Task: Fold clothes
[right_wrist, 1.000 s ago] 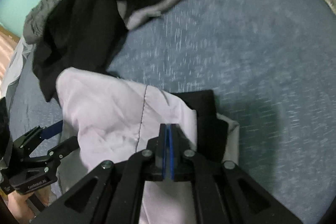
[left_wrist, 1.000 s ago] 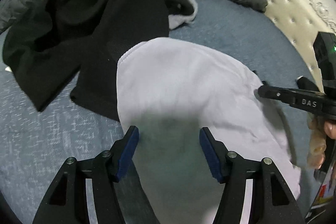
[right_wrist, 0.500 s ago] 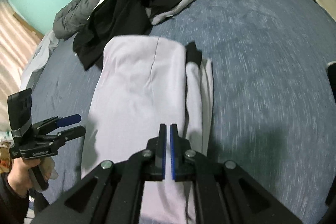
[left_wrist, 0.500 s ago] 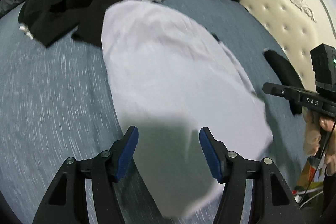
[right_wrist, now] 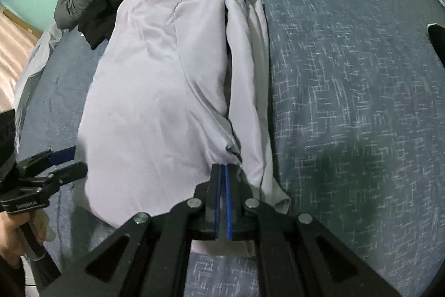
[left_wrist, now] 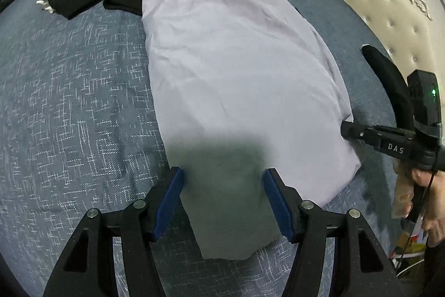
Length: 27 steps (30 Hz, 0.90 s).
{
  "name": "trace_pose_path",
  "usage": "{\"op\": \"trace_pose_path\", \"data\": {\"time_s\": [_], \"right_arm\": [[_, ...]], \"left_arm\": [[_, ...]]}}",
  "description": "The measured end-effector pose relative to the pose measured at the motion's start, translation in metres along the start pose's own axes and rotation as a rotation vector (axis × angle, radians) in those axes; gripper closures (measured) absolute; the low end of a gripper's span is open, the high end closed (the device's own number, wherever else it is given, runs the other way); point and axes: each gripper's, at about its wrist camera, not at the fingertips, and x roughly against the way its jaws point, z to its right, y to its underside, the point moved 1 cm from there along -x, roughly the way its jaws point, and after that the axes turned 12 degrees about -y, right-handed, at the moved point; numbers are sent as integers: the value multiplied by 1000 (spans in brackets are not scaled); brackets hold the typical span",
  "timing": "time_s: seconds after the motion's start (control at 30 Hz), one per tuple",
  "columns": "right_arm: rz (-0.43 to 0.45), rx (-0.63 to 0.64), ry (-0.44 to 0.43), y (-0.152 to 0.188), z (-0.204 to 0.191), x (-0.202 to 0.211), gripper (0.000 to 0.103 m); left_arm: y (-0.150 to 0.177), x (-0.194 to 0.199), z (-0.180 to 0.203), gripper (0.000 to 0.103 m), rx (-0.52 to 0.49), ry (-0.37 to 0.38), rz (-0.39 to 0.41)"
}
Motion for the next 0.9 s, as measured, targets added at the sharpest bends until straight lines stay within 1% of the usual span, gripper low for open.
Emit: {"op": "trace_pose_path", "data": {"time_s": [0.13, 0.2, 0.23, 0.27, 0.3, 0.33, 0.43, 0.5, 0.63, 0.7, 0.8, 0.9], "right_arm": [[29, -27, -21, 0, -2, 13, 101], [52, -37, -27, 0, -3, 24, 100], [64, -44, -26, -1, -2, 31, 94], [75, -52, -26, -2, 0, 38, 86], [86, -61, -25, -2, 1, 44, 62], [94, -68, -32, -3, 3, 49, 44], [86, -72, -42, -2, 8, 56, 43], [60, -67, -43, 2, 10, 54, 42], [-5, -77, -64, 13, 12, 37, 40], [-16, -103, -81, 20, 18, 31, 39], [-23, -143, -100, 26, 26, 24, 34], [-29, -153, -111, 27, 29, 18, 33]], "left_arm": [[-2, 10, -3, 38, 0, -2, 14], [-4, 16, -7, 38, 12, 22, 13], [-5, 18, -10, 34, 19, 33, 12], [-6, 20, -12, 29, 25, 40, 13], [-6, 23, -14, 27, 30, 36, 17], [-7, 25, -16, 27, 34, 33, 20], [-5, 27, -22, 25, 45, 41, 15], [6, 25, -24, 25, 62, 57, 13], [17, 7, -27, 25, 128, 104, -42], [23, -2, -29, 25, 149, 117, -60], [28, -10, -30, 25, 173, 145, -68], [29, -14, -30, 25, 181, 157, -70]]}}
